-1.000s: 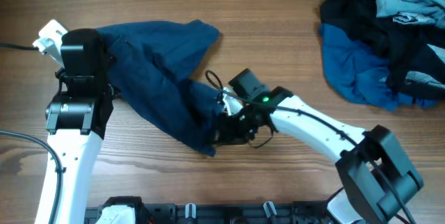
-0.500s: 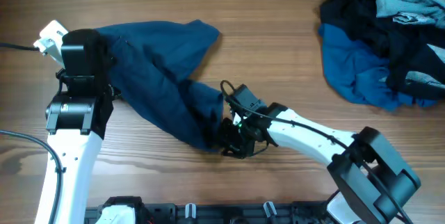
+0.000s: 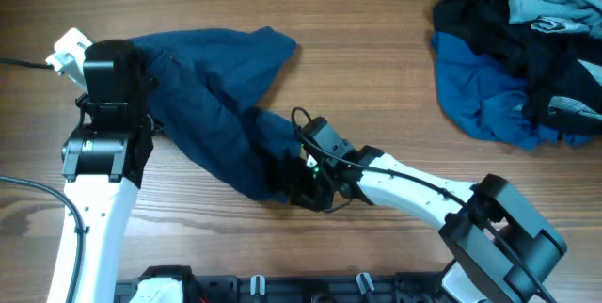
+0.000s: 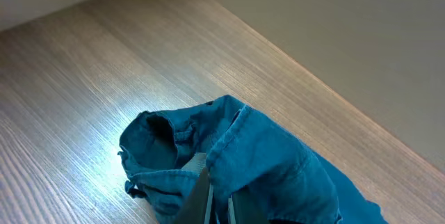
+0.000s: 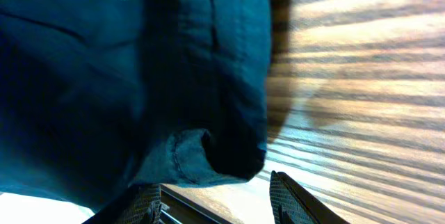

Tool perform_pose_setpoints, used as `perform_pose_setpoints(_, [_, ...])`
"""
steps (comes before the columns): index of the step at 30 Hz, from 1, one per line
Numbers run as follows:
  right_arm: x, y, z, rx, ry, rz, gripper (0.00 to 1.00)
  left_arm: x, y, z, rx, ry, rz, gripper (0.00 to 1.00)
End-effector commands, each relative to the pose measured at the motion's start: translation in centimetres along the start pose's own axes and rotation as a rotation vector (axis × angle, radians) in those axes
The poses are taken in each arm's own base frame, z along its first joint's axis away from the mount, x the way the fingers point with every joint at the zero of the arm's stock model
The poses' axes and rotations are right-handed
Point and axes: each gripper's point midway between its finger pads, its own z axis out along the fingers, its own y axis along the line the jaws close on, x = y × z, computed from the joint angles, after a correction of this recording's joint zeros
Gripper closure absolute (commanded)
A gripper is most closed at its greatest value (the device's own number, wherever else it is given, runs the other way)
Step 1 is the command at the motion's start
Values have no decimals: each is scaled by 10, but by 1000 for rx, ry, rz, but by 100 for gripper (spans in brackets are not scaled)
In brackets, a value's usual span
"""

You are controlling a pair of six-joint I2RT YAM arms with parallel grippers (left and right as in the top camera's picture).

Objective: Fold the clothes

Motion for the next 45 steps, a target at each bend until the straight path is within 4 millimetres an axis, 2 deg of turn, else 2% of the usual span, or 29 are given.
perform_pose_setpoints(1, [-7, -1, 3, 2, -47, 1, 49, -7, 0, -1, 1, -14, -13, 96])
perform_pose_setpoints(17, [-25, 18, 11, -63, -138, -91, 50, -6, 0, -1, 1, -14, -13, 96])
perform_pose_setpoints(20, [-27, 19, 12, -66, -142, -96, 46, -6, 0, -1, 1, -14, -13, 96])
perform_pose_setpoints(22, [-30, 22, 12, -76, -158, -121, 36, -6, -1, -1, 1, -13, -13, 96])
perform_pose_setpoints(23, [-31, 22, 11, -75, -163, -121, 34, -6, -1, -1, 1, -13, -13, 96])
perform_pose_setpoints(30, [-35, 26, 10, -88, -191, -133, 35, -5, -2, -1, 9, -8, -13, 96])
perform_pose_setpoints(35, [-14, 31, 16, -109, -101, -157, 46, -5, -3, -1, 13, -5, -13, 96])
perform_pose_setpoints(43, [35, 41, 31, -128, 27, -217, 47, -5, -3, -1, 13, -5, -13, 96])
perform_pose_setpoints(45, [48, 42, 33, -129, 65, -228, 53, -5, -3, -1, 13, -5, -13, 96])
